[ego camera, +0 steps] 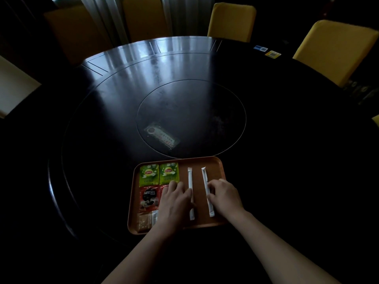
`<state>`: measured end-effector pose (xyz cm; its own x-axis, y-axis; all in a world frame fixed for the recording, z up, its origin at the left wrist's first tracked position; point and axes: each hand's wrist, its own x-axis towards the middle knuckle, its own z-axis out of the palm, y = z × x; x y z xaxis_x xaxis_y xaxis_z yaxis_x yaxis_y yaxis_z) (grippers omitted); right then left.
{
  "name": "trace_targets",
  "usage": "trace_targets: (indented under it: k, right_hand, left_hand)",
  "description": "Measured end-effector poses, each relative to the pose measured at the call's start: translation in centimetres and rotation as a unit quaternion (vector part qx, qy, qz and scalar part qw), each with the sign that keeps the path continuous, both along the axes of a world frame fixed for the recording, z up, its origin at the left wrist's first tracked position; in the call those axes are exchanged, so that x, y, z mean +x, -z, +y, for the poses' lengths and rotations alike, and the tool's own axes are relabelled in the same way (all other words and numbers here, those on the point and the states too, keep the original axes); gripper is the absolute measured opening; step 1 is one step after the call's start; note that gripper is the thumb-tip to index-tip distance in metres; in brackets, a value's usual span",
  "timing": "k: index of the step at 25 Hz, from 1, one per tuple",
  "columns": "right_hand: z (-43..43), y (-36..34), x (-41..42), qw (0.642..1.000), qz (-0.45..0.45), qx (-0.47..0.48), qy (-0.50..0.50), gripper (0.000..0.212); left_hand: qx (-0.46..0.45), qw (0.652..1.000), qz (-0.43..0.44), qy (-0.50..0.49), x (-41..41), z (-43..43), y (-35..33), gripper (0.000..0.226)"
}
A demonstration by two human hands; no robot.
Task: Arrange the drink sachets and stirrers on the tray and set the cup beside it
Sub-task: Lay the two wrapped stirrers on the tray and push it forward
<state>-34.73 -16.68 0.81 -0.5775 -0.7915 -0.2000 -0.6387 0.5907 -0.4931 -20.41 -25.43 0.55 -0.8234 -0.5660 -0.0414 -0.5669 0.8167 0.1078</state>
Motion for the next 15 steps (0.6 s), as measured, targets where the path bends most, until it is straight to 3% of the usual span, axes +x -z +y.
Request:
trace_targets:
  k: [5,9,15]
  right_hand:
    - [0.8,-0.1,0.0,0.998,-0.028,-0.035,0.039,0.025]
    - [2.5,-0.1,0.1,0.993,-0.05,-0.059,0.094,0.029]
    - [4.5,-0.3,-0.4,0.989,-0.003,-0.054,0.137,0.018]
  left_hand:
    - [-0.008,0.999,0.026,-0.018,1.4,-0.1,0.0,0.041]
    - [0.015,0.993,0.075,-0.088,4.5,-0.5,-0.3,0.028]
    - [0.044,0.969,0.12,-0.211,10.6,-2.9,-0.5,0.027]
